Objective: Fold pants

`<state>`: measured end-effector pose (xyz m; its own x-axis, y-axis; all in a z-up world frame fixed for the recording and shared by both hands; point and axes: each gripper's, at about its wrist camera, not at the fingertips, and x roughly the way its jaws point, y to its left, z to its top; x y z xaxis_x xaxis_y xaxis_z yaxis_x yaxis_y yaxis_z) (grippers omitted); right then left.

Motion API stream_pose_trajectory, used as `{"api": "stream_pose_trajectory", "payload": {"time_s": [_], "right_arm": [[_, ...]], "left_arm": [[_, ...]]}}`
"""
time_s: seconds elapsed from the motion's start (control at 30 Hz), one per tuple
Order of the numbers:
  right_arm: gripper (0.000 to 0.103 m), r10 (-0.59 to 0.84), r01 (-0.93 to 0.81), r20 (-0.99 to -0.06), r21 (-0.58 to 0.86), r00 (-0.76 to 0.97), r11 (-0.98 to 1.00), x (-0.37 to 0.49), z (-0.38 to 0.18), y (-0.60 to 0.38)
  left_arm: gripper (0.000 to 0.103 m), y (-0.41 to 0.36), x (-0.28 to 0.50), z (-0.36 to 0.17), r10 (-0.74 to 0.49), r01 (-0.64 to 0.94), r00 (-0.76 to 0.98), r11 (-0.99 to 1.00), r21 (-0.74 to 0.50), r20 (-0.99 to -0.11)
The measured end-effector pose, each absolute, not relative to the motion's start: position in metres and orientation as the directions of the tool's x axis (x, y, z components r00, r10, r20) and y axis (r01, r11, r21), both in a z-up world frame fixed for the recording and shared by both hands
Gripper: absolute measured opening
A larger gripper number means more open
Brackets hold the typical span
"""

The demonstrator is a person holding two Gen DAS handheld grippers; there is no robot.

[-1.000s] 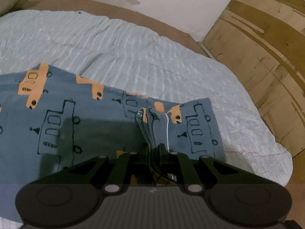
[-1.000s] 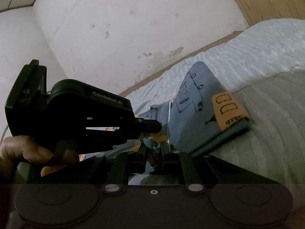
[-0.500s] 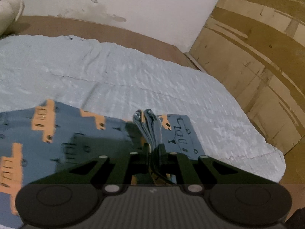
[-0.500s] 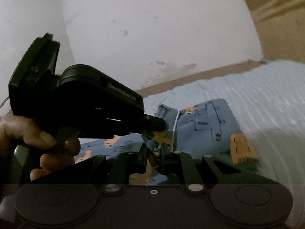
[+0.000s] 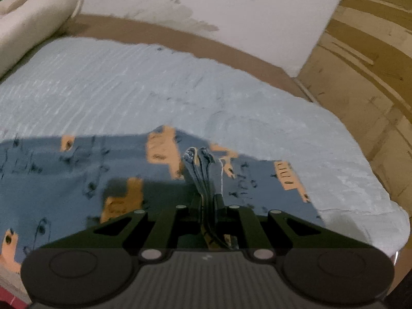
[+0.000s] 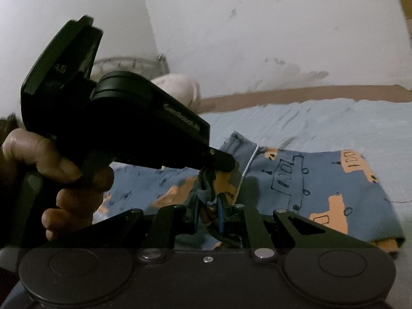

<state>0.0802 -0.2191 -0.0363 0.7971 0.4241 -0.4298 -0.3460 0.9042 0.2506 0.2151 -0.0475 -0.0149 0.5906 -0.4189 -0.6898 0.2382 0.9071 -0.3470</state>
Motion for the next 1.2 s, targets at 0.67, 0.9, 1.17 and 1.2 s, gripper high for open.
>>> {"api": "stream_pose_trajectory", "payload": {"time_s": [0.67,0.9,1.17,1.2], "right_arm": [[0.037,0.426,-0.373,-0.472,0.206,0.772,0.905,0.088,-0.048,-0.203],[0.077,0.318,-0.290,-0.455,0.133,0.832,0.948,0.063,-0.044,-0.238],[0.102,0.036,-0.034,-0.425,0.012,0.904,0.999,0.085,-0.047,-0.285],[0.102,0.007,-0.012,-0.426,-0.009,0.905,1.000,0.094,-0.048,-0.290]], "left_arm": [[0.008,-0.026,0.219,-0.042,-0.449,0.196,0.550,0.889,-0.413,-0.704],[0.022,-0.029,0.215,-0.041,-0.424,0.205,0.578,0.903,-0.379,-0.697],[0.085,-0.062,0.214,-0.031,-0.205,0.183,0.704,0.977,-0.105,-0.680],[0.085,-0.064,0.219,-0.033,-0.184,0.164,0.706,0.982,-0.095,-0.684]]}}
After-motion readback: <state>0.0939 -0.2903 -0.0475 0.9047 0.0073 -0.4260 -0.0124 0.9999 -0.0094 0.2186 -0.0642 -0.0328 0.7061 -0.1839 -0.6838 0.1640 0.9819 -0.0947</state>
